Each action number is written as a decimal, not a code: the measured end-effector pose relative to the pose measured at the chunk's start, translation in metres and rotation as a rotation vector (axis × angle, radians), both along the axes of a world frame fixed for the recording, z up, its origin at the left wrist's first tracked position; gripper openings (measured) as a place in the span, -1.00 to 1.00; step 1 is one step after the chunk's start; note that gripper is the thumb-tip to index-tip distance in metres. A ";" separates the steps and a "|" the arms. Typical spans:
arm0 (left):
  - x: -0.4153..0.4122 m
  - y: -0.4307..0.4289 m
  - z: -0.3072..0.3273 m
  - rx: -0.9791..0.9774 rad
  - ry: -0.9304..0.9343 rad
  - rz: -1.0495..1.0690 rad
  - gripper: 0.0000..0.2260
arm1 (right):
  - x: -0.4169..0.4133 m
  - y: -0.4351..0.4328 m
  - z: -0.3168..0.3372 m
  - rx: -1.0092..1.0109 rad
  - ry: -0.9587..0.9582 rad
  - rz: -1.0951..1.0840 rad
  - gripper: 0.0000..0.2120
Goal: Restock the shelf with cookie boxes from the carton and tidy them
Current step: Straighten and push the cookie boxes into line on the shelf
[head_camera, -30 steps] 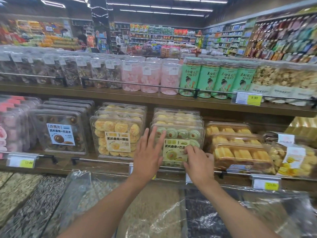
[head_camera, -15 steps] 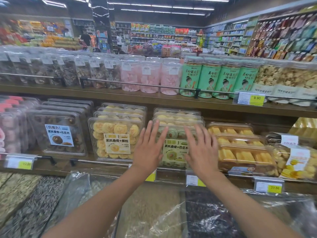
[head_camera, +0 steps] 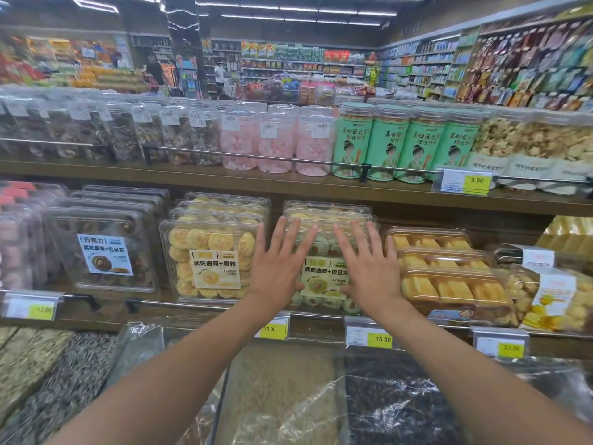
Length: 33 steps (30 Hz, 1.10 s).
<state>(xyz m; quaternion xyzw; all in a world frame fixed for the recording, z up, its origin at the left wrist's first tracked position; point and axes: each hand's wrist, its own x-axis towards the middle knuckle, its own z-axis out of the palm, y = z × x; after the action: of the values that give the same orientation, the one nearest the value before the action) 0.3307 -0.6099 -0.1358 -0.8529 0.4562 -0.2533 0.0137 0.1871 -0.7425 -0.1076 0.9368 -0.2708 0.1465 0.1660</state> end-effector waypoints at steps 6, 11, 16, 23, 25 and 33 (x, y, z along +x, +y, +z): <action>0.003 0.001 -0.003 -0.012 -0.011 -0.015 0.28 | -0.001 0.001 0.003 0.001 0.004 0.009 0.39; 0.008 0.007 -0.006 -0.035 -0.025 -0.059 0.23 | -0.004 0.006 0.007 0.014 0.001 0.008 0.36; 0.007 0.017 -0.007 -0.041 -0.029 -0.047 0.17 | -0.004 0.009 0.008 0.026 -0.006 0.006 0.33; 0.003 -0.007 0.013 0.005 0.046 -0.036 0.11 | 0.001 0.002 0.011 0.021 0.001 -0.017 0.33; 0.001 -0.012 0.017 0.007 0.070 -0.023 0.08 | 0.003 0.001 0.011 0.028 0.004 -0.023 0.32; 0.001 -0.013 0.016 0.013 0.053 -0.002 0.04 | 0.006 -0.004 0.008 0.024 -0.001 -0.013 0.30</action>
<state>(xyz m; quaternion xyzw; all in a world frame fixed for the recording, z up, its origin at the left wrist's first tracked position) 0.3317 -0.6233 -0.1201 -0.8588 0.4588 -0.2277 0.0070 0.1933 -0.7462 -0.0992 0.9369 -0.2787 0.1428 0.1555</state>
